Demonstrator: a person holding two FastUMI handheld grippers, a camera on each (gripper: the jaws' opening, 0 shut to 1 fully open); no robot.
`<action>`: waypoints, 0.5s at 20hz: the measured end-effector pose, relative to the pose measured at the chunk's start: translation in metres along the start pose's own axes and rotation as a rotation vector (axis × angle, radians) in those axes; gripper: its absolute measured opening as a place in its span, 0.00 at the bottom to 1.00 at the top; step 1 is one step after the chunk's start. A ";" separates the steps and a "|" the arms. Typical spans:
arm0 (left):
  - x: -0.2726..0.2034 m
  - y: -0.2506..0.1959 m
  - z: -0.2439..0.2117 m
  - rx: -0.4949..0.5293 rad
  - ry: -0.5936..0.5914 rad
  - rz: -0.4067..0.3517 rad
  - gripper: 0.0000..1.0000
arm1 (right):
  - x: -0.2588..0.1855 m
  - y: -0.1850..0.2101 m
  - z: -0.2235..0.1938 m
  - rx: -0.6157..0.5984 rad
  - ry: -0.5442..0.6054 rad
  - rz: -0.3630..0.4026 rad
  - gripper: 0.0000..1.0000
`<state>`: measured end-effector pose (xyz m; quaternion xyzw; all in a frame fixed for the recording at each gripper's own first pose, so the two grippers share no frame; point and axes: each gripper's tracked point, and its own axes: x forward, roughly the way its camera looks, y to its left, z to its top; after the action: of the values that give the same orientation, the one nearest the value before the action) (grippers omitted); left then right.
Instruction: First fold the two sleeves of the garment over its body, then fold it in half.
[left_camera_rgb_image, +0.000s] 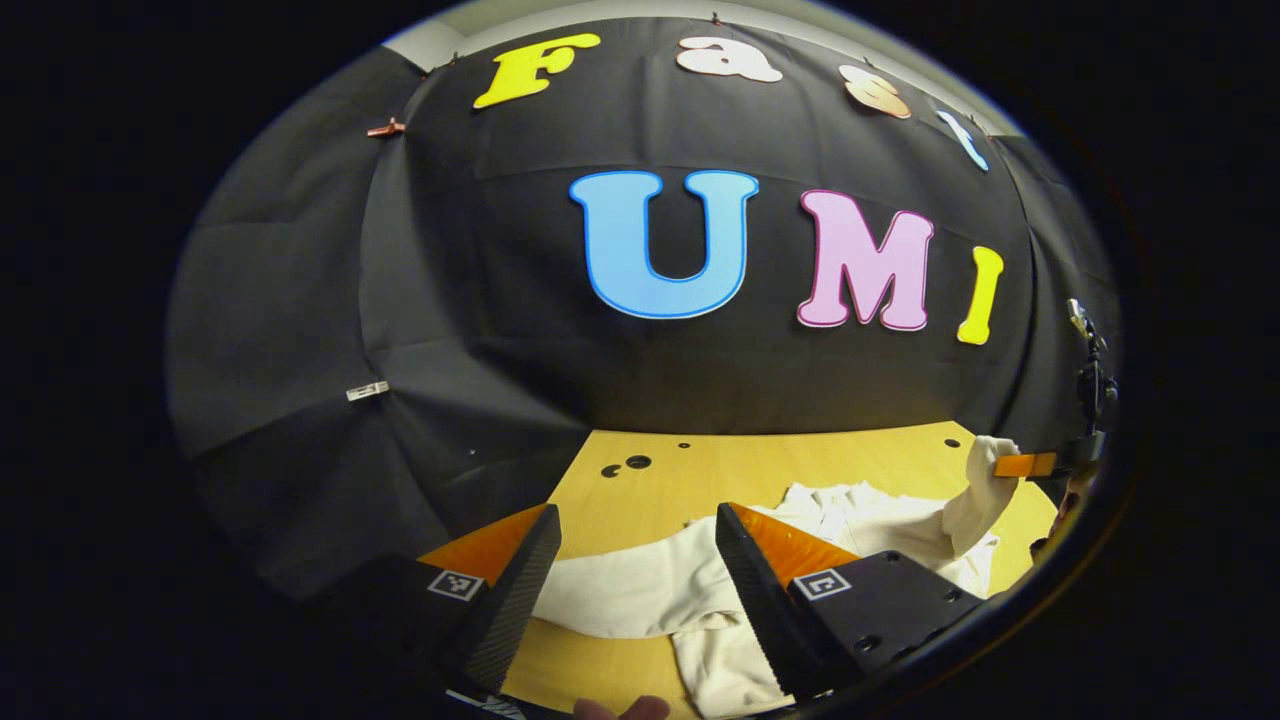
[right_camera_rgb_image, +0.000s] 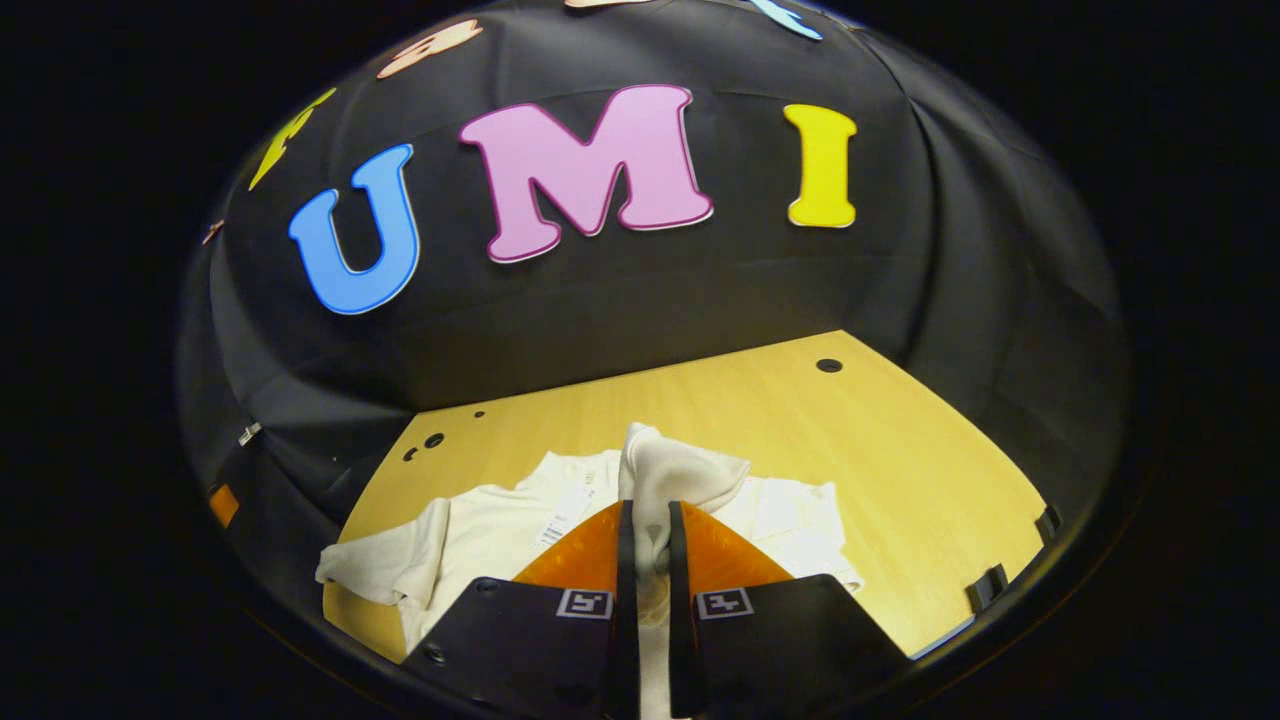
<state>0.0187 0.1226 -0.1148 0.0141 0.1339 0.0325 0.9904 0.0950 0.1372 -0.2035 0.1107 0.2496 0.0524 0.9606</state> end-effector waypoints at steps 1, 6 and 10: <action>0.001 0.010 -0.004 0.004 0.008 0.014 0.96 | 0.008 0.013 -0.008 -0.003 0.013 0.014 0.16; 0.013 0.058 -0.025 0.015 0.046 0.084 0.96 | 0.046 0.058 -0.056 -0.002 0.099 0.048 0.16; 0.028 0.097 -0.051 0.014 0.087 0.131 0.96 | 0.077 0.073 -0.095 -0.003 0.160 0.041 0.16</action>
<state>0.0258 0.2226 -0.1681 0.0284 0.1761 0.0970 0.9792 0.1120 0.2383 -0.3033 0.1095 0.3233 0.0811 0.9364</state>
